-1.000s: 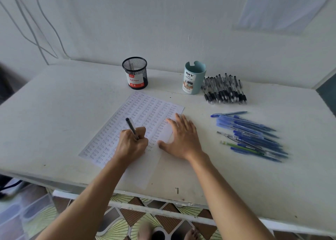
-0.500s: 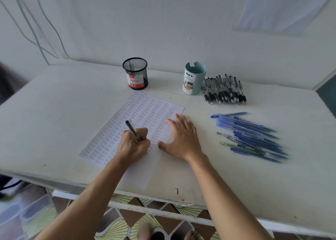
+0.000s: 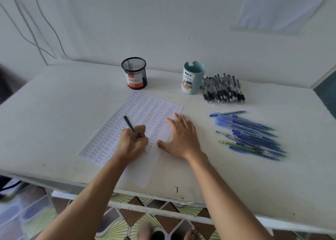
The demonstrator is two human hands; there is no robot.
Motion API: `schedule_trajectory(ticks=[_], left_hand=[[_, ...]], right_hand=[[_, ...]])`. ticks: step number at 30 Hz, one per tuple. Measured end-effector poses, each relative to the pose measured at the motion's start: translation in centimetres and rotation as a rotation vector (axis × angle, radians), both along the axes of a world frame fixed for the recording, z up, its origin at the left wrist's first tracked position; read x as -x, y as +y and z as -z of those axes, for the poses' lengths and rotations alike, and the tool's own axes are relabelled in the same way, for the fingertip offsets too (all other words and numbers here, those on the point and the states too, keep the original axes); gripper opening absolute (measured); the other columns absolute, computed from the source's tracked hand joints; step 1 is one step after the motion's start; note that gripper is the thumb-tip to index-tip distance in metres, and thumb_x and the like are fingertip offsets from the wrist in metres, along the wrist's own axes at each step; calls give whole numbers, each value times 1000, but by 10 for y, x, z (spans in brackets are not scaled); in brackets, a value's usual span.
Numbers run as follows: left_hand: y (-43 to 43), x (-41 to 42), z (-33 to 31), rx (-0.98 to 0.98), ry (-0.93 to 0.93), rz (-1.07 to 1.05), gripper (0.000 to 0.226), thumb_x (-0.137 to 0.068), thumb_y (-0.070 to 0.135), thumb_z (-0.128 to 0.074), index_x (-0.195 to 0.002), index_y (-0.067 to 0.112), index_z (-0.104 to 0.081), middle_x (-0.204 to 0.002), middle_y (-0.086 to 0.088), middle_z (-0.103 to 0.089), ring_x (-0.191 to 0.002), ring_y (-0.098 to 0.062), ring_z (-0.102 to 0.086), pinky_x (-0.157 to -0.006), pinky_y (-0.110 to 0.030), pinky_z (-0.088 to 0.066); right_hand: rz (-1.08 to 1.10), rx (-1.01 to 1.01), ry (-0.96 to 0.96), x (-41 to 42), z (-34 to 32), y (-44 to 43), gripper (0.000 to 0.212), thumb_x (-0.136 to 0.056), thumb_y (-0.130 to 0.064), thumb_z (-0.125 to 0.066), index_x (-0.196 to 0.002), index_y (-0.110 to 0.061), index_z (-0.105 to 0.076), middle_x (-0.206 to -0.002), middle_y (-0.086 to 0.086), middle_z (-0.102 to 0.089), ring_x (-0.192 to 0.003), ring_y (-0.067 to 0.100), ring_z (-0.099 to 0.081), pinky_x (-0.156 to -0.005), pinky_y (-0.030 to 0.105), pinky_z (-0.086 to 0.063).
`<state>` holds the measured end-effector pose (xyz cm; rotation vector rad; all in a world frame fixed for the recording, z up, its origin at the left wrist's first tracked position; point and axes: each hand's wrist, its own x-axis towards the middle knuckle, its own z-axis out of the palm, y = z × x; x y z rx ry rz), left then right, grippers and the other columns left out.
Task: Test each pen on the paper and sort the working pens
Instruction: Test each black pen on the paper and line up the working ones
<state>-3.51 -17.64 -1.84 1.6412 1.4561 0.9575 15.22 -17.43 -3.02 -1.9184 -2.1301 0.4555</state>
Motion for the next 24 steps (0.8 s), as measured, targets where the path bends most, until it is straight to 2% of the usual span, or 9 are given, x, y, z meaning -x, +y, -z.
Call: schedule_trajectory(ticks=[2, 3, 5, 6, 9, 12, 15, 20, 24], left_hand=[[4, 6, -3, 32, -180, -47, 18, -65, 0, -56, -60, 12, -43, -48, -2, -39, -45, -11, -37, -41, -22, -30], [6, 9, -4, 53, -289, -69, 14, -73, -1, -56, -70, 11, -50, -47, -2, -41, -41, -12, -40, -40, -22, -30], [10, 11, -5, 105, -428, -106, 12, -97, 4, -50, -93, 15, -49, -44, 4, -37, -34, -12, -38, -38, -20, -26], [10, 10, -6, 113, -452, -117, 7, -105, 14, -46, -99, 17, -47, -45, 6, -35, -32, -12, -35, -37, -21, -27], [11, 6, -8, 97, -391, -134, 27, -107, 40, -38, -119, 20, -52, -47, 0, -41, -33, -14, -37, -37, -25, -35], [10, 6, -8, 66, -294, -80, 41, -109, 40, -29, -129, 15, -55, -46, -7, -50, -32, -16, -41, -36, -25, -35], [10, 5, -10, 85, -219, -71, 39, -110, 33, -29, -118, 14, -61, -45, -6, -51, -32, -15, -40, -35, -24, -33], [13, 5, -13, 197, -147, -32, 37, -110, 33, -30, -112, 18, -64, -46, -7, -52, -33, -20, -42, -36, -23, -33], [19, -3, -16, 234, -33, -41, 31, -107, 36, -39, -119, 19, -62, -54, -6, -60, -43, -21, -52, -42, -28, -42]], right_hand=[[-4, 5, -12, 0, 0, 1, 89, -81, -66, -58, -154, -29, -24, -167, 6, -5, -154, 23, 2, -123, 43, 3], [-5, 7, -16, 0, 0, 1, 88, -82, -66, -58, -154, -29, -23, -167, 6, -4, -154, 23, 2, -123, 43, 3], [-7, 11, -20, 0, -1, 1, 88, -82, -67, -57, -154, -29, -23, -167, 6, -4, -154, 23, 3, -123, 43, 3], [-9, 11, -18, -1, 0, 1, 88, -82, -66, -57, -154, -29, -23, -167, 6, -4, -154, 23, 2, -123, 42, 3], [-10, -26, 14, -1, 2, -1, 81, -85, -63, -53, -153, -27, -29, -166, 5, -11, -154, 22, -2, -124, 41, 2], [37, -87, 89, -2, 5, -5, 79, -80, -59, -31, -149, -21, -40, -163, 3, -25, -152, 20, -14, -123, 35, -1], [83, -118, 133, -3, 7, -5, 85, -74, -56, -21, -145, -17, -47, -160, 3, -34, -150, 18, -22, -122, 31, -4], [97, -122, 116, 0, 6, -6, 82, -74, -53, -23, -143, -16, -50, -158, 3, -38, -149, 19, -25, -122, 31, -5], [110, -126, 130, 0, 5, -6, 67, -80, -44, -41, -140, -15, -53, -156, 5, -41, -148, 21, -28, -121, 31, -6]])
